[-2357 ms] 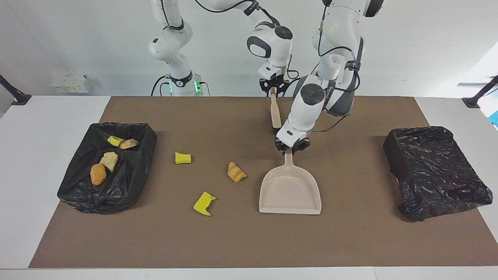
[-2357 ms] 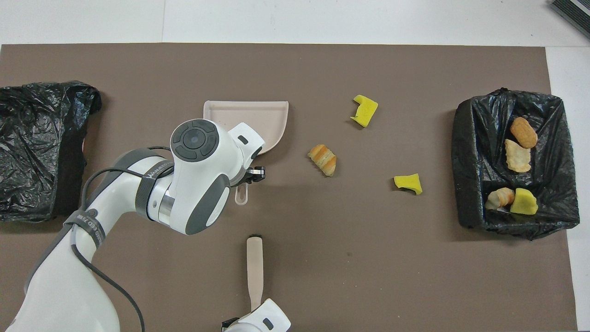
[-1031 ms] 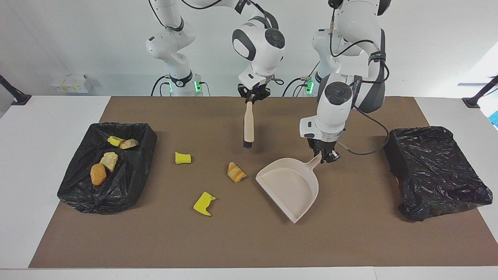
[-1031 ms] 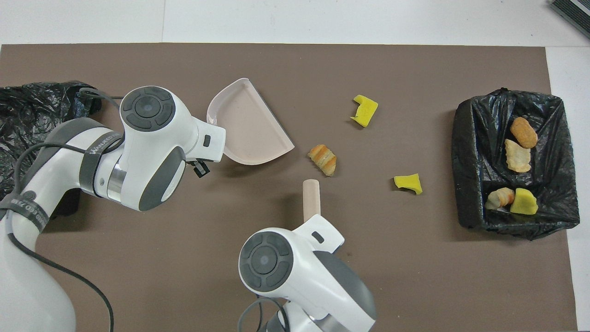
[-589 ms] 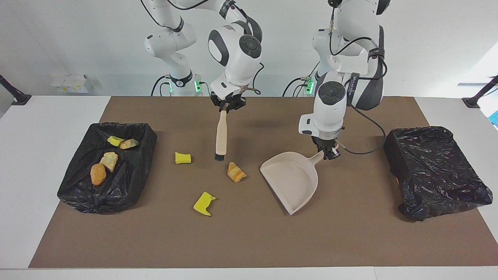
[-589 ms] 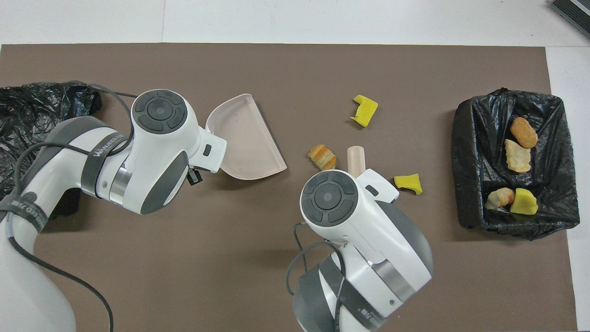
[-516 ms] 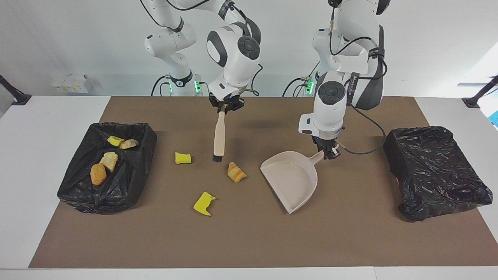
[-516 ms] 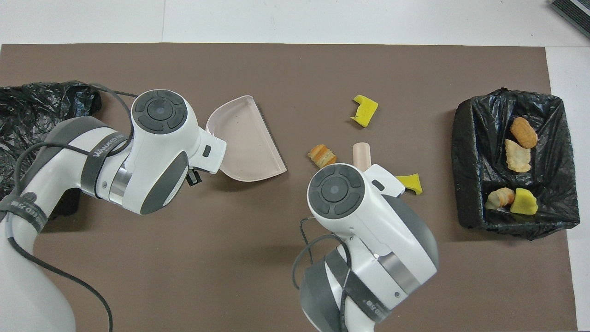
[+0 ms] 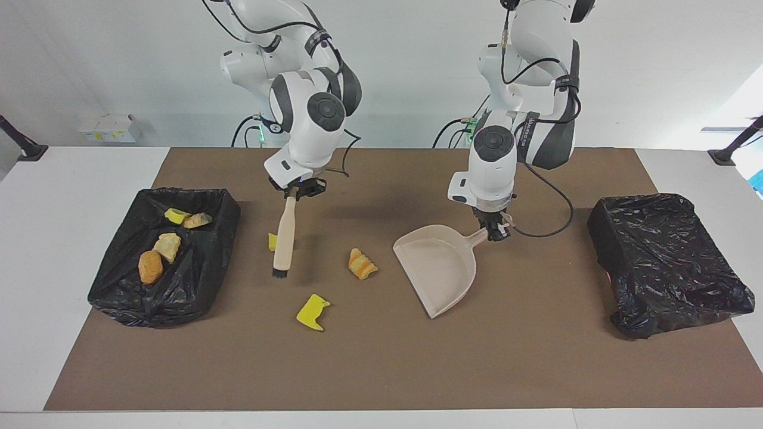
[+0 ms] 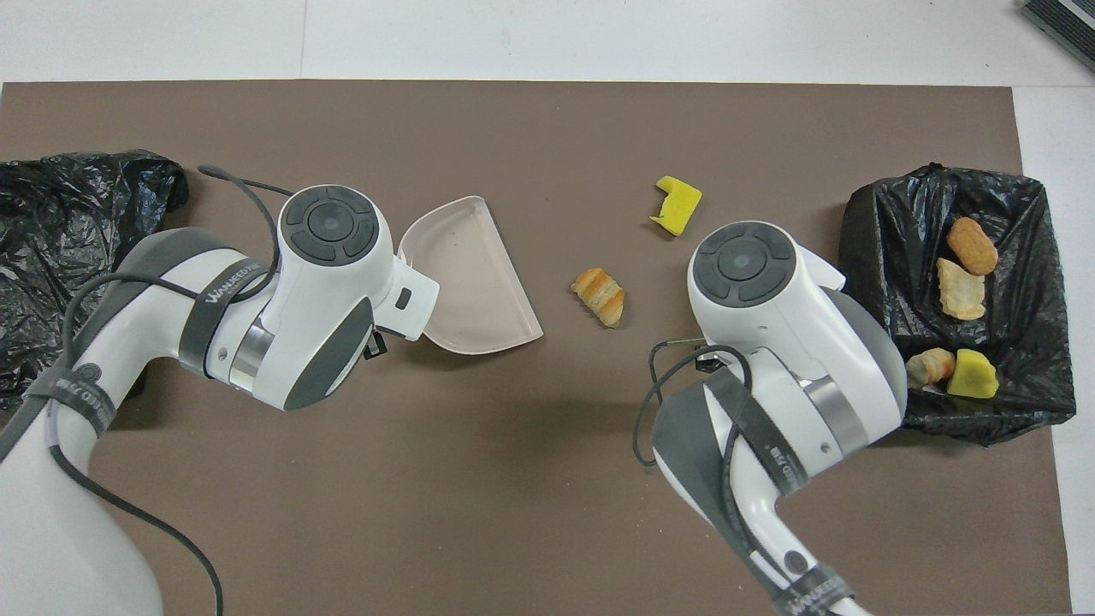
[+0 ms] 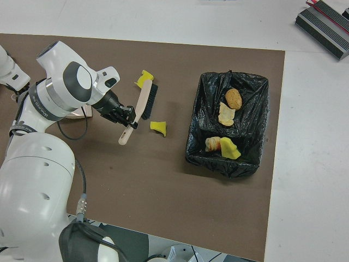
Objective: Sweep and dump trash in bin
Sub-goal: 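Grasp the brush with the right gripper and lift it, then sweep the bread and sponge with the right gripper into the dustpan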
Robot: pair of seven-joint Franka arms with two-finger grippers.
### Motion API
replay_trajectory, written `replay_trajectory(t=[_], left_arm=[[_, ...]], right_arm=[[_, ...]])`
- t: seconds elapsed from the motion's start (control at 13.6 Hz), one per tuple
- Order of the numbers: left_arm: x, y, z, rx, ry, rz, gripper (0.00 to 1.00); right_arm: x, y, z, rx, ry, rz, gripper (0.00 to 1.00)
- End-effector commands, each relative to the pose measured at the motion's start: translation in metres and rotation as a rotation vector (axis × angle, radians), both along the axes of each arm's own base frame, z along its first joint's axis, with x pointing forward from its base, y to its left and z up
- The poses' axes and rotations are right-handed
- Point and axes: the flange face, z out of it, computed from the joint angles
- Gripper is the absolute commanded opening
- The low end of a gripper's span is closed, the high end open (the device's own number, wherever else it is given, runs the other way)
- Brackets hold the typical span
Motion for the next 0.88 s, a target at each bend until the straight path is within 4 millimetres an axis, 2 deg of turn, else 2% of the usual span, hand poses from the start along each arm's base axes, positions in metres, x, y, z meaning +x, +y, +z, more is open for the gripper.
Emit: replay_trajectory(t=[0.0, 0.07, 0.15, 0.29, 0.59, 0.66, 0.81], left_arm=[[-0.015, 0.001, -0.005, 0.023, 0.013, -0.044, 0.00], [-0.019, 0.001, -0.005, 0.021, 0.013, -0.044, 0.00], [-0.021, 0.001, -0.007, 0.021, 0.013, -0.047, 0.00], [-0.021, 0.001, -0.008, 0.022, 0.016, -0.047, 0.00], [-0.026, 0.000, -0.015, 0.026, 0.025, -0.055, 0.00], [-0.026, -0.001, -0.014, 0.023, 0.021, -0.057, 0.00], [-0.026, 0.000, -0.015, 0.021, 0.023, -0.053, 0.00]], right_arm=[[0.013, -0.026, -0.016, 0.006, -0.012, 0.037, 0.00], [0.013, -0.032, -0.023, -0.005, -0.009, 0.037, 0.00], [0.004, -0.036, -0.026, -0.022, 0.015, 0.018, 0.00], [-0.034, -0.044, -0.038, -0.072, 0.020, -0.093, 0.00], [-0.074, -0.054, -0.058, -0.075, -0.025, -0.174, 0.00], [-0.076, -0.052, -0.062, -0.055, -0.043, -0.198, 0.00], [-0.080, -0.029, -0.069, -0.013, -0.049, -0.211, 0.00]])
